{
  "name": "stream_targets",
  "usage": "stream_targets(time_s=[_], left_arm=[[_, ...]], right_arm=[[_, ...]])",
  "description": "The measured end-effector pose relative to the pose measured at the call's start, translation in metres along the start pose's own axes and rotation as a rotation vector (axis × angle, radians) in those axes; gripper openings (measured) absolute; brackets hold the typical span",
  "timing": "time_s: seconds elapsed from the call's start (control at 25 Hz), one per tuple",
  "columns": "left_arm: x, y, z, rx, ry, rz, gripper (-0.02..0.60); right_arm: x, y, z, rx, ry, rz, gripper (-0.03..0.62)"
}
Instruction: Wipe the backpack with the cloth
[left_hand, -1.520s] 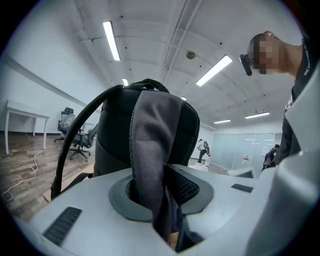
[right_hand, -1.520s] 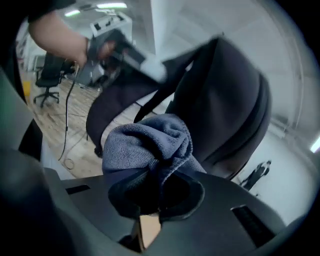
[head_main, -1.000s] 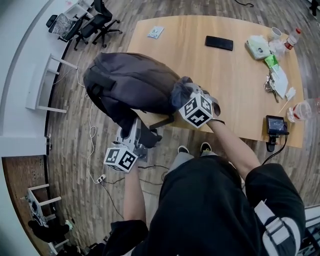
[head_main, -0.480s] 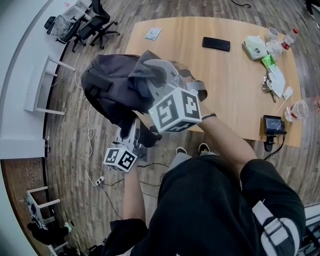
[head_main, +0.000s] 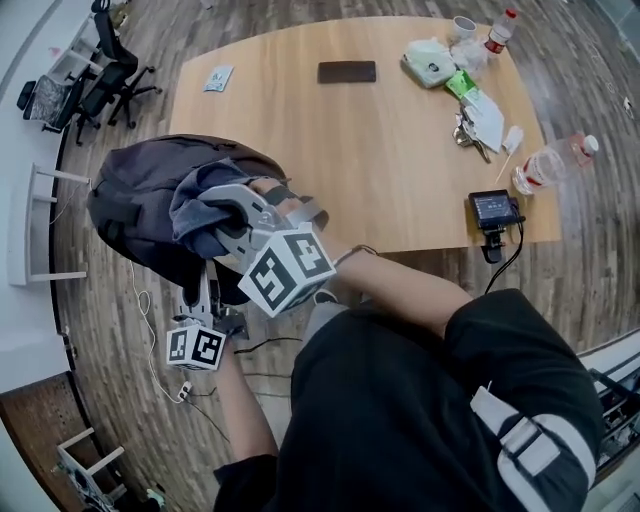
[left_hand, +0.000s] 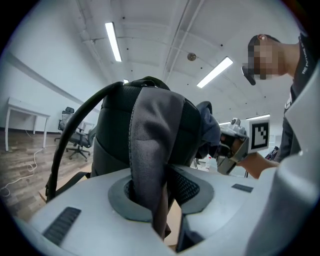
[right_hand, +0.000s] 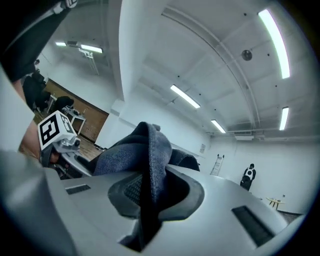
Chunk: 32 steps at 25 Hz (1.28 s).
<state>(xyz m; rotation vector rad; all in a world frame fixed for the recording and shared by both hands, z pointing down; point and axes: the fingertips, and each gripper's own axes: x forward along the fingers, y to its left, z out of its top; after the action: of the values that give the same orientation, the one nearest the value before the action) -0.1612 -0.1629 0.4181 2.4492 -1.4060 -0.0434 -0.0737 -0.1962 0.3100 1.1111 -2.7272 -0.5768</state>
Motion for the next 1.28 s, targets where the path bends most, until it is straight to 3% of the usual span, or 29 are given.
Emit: stream_targets(time_s=[0.36, 0.44, 0.68, 0.76, 0.92, 1.0, 1.28], left_arm=[[0.008, -0.004, -0.007, 0.010, -0.021, -0.021, 0.107], [0.009, -0.004, -0.008, 0.024, -0.026, -0.020, 0.115], [0.008, 0.001, -0.015, 0.097, -0.067, -0.004, 0.172], [0.003, 0.004, -0.017, 0.115, -0.086, 0.002, 0.187], [-0.011, 0.010, -0.019, 0.150, -0.107, 0.003, 0.206], [-0.017, 0.011, -0.018, 0.183, -0.103, -0.001, 0.212], [-0.043, 0.011, -0.008, 0.274, -0.064, -0.096, 0.216]], right_arm=[[-0.011, 0.041, -0.154, 0.189, 0.212, -0.016, 0.040], [-0.013, 0.041, -0.159, 0.233, 0.175, -0.037, 0.040], [-0.020, 0.039, -0.163, 0.228, 0.145, -0.085, 0.040], [-0.024, 0.041, -0.173, 0.231, 0.187, -0.092, 0.040], [-0.044, 0.057, -0.226, 0.302, 0.422, -0.085, 0.040], [-0.062, 0.061, -0.238, 0.328, 0.481, -0.104, 0.040], [-0.126, 0.054, -0.192, 0.368, 0.466, -0.221, 0.041]])
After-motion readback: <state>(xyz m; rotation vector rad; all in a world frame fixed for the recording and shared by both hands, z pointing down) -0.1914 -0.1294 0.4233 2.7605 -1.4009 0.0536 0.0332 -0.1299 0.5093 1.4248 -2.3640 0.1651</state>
